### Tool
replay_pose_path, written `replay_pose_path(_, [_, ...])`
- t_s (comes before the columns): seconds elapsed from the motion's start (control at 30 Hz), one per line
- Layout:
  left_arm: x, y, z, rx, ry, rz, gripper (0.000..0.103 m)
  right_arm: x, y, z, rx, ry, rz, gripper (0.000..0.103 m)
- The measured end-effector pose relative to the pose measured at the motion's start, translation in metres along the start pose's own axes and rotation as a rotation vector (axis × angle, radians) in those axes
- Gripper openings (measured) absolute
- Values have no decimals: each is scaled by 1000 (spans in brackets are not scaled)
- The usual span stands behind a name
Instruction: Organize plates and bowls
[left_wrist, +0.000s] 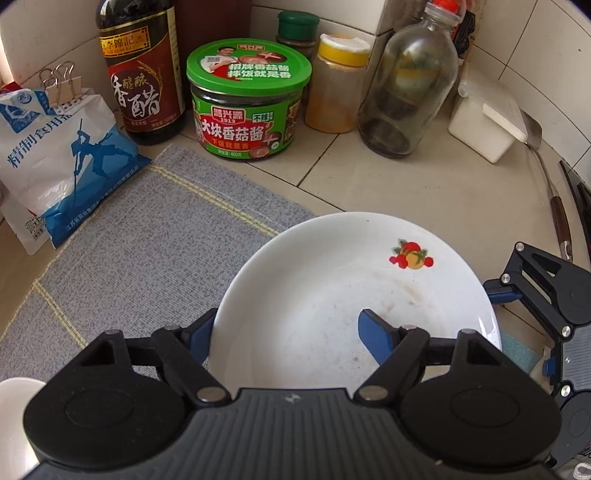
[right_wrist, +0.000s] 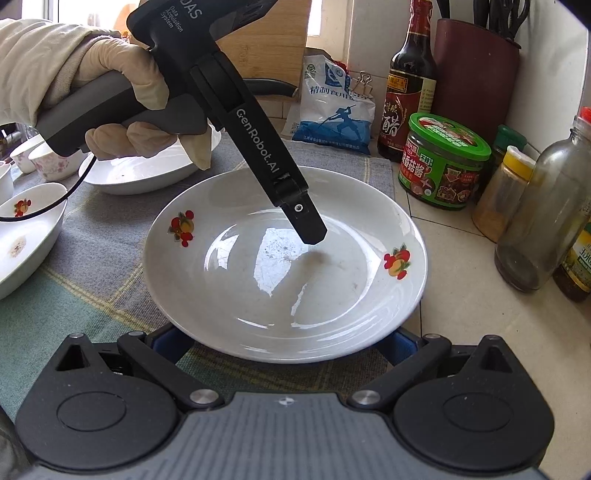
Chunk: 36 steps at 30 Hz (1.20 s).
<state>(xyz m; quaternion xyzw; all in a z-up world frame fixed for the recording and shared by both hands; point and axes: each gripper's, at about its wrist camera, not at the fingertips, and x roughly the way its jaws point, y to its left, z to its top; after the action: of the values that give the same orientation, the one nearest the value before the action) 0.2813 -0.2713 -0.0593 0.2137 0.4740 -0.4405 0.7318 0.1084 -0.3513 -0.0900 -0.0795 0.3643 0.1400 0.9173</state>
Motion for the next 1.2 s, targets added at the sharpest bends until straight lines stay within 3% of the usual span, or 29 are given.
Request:
replay_pose_path(0.47, [-12, -10, -9, 67, -36, 74, 87, 1, 4, 1, 27, 9, -28, 103])
replay_pose_path(0.73, [-46, -13, -25, 63, -77, 128, 88, -14, 14, -4, 88, -1, -48, 103])
replay_pose_path(1.03, [-92, -28, -56, 52, -137, 156, 88, -34, 47, -11, 62, 7, -32, 103])
replay_pose_path(1.2, [-114, -33, -79, -2, -172, 155, 88, -44, 65, -11, 53, -4, -21, 103])
